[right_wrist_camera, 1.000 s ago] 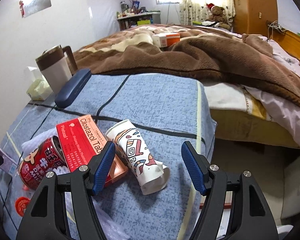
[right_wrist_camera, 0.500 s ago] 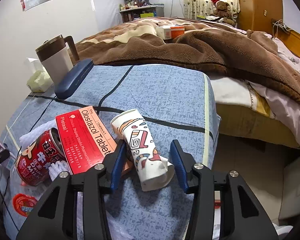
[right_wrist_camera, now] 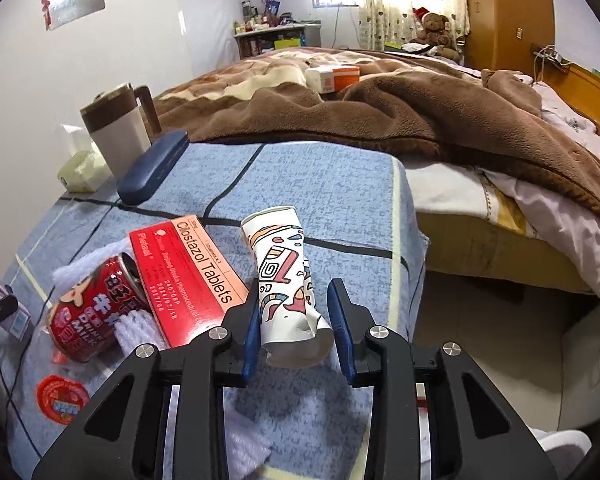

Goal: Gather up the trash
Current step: 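Grasp the purple milk carton with the left tool while the right tool grasps the patterned paper cup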

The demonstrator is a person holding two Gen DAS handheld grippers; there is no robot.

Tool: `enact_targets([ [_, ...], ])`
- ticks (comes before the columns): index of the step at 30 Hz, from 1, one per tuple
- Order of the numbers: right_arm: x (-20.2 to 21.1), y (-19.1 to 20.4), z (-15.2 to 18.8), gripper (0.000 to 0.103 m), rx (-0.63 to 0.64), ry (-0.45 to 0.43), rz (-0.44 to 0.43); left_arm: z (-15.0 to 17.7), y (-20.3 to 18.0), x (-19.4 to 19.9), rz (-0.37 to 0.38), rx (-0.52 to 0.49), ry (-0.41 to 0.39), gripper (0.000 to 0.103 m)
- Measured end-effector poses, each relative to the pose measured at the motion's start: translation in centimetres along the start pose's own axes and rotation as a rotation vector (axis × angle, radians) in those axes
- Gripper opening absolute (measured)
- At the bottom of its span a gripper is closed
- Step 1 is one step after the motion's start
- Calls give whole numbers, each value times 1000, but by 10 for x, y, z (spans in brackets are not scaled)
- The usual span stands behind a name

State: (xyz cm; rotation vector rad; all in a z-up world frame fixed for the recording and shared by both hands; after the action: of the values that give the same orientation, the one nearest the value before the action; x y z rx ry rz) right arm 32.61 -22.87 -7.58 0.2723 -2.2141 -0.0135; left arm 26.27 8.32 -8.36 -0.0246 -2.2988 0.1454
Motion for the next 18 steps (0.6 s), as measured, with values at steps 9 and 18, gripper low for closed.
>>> enact_targets([
  [9,31,9,7,33,-19,-53,-44,-4,-22,29,32,-45,-49,57],
  [18,74,15,23,33,-34,-113,-70,-2,-55,63,88,-110,-100,57],
])
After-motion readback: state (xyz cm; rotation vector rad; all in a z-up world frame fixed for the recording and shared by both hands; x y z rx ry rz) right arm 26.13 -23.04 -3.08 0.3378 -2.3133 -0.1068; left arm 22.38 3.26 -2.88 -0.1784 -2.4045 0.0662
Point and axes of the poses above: each gripper's, at about its wrist camera, not at the fingertips, and x roughly against the way its jaws point, y to its left, z to its underside, the point moved 5 cm from there along -x, roughly the way its jaws point, and after that the axes turned 5 degrees about y, right-handed, at the moved point
